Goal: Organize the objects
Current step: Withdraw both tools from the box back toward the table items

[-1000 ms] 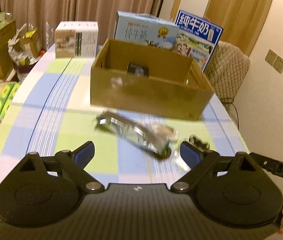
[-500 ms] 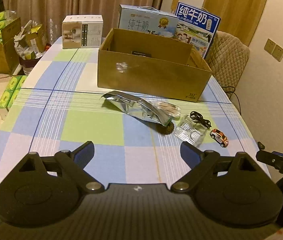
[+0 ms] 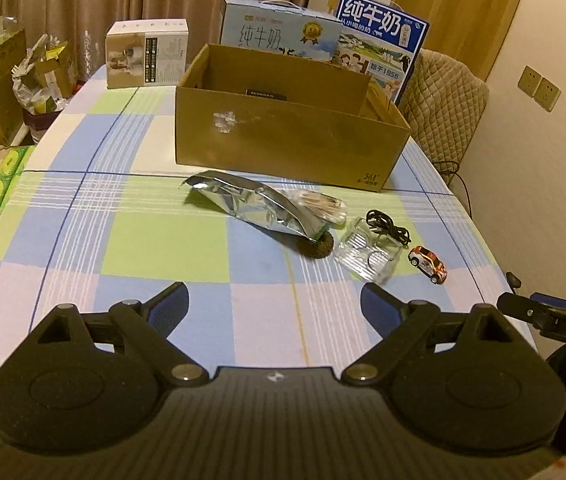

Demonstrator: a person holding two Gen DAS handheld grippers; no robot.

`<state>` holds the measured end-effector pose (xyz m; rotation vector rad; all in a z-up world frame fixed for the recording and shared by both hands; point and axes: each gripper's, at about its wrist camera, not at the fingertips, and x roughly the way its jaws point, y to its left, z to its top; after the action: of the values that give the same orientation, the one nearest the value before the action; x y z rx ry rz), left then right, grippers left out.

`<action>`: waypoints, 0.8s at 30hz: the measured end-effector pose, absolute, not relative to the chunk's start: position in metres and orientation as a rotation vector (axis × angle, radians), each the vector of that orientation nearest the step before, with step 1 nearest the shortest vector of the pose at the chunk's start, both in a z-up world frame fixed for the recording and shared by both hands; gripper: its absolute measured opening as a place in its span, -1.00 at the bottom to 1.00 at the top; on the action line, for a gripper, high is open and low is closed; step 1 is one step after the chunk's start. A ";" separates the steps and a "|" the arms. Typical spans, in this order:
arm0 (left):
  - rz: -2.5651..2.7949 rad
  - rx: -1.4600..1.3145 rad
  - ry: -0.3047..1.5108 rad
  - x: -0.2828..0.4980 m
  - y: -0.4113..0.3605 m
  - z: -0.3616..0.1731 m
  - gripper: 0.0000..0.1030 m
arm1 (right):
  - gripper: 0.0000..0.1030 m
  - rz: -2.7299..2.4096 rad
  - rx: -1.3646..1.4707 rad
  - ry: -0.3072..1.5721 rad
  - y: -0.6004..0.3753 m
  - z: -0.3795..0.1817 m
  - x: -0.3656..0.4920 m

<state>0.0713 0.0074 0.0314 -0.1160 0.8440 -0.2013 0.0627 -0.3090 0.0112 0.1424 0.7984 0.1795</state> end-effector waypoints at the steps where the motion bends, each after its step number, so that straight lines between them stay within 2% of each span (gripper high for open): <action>1: -0.201 -0.115 0.848 0.072 0.007 0.030 0.76 | 0.56 0.179 0.142 0.801 -0.310 0.010 0.063; 14: -0.212 -0.058 0.888 0.086 -0.009 0.010 0.77 | 0.56 0.171 0.153 0.822 -0.324 0.000 0.085; 24: -0.251 -0.012 0.926 0.110 -0.025 -0.012 0.76 | 0.55 0.221 0.058 0.839 -0.326 -0.009 0.131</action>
<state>0.1099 -0.0249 -0.0121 -0.0124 0.9262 -0.2515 0.1307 -0.3265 -0.0090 0.0580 0.8389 0.2213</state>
